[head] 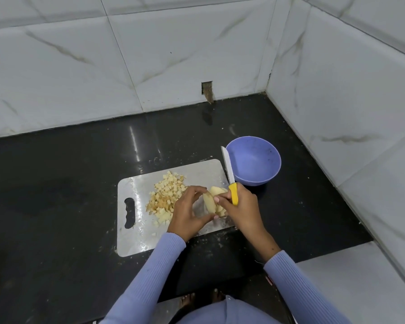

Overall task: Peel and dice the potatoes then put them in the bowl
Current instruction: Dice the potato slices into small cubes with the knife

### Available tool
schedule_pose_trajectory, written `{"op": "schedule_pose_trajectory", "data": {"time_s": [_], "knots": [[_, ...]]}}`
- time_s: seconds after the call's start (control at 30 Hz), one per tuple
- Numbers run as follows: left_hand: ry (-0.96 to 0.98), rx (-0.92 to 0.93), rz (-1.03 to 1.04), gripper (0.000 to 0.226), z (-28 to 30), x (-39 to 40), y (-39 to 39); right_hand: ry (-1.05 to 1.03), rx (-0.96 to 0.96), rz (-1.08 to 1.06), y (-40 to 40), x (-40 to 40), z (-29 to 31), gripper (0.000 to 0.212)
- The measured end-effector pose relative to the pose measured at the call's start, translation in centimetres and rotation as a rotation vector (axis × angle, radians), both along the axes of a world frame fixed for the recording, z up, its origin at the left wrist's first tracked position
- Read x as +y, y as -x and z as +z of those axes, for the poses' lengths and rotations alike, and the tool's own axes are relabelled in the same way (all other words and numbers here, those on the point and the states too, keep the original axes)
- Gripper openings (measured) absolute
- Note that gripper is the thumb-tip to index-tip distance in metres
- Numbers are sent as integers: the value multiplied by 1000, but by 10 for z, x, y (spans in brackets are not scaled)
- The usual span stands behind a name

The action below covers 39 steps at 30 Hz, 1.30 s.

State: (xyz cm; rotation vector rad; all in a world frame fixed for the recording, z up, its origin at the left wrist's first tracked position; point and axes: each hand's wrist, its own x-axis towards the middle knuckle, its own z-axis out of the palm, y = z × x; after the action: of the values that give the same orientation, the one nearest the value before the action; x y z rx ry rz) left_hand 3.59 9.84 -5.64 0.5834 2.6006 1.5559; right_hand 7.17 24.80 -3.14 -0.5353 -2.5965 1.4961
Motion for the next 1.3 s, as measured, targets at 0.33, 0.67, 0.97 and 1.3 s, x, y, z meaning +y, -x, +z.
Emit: {"op": "schedule_pose_trajectory", "data": {"time_s": [0.33, 0.67, 0.97, 1.3], "knots": [[29, 39, 3, 60, 11, -13, 0, -414, -32, 53, -1, -4, 8, 19], [127, 70, 137, 57, 33, -90, -12, -286, 11, 179, -7, -42, 15, 29], [493, -54, 61, 60, 12, -165, -22, -345, -89, 404, -26, -91, -1, 22], [421, 105, 49, 53, -19, -173, -35, -457, -135, 505, -44, -121, -8, 19]]}}
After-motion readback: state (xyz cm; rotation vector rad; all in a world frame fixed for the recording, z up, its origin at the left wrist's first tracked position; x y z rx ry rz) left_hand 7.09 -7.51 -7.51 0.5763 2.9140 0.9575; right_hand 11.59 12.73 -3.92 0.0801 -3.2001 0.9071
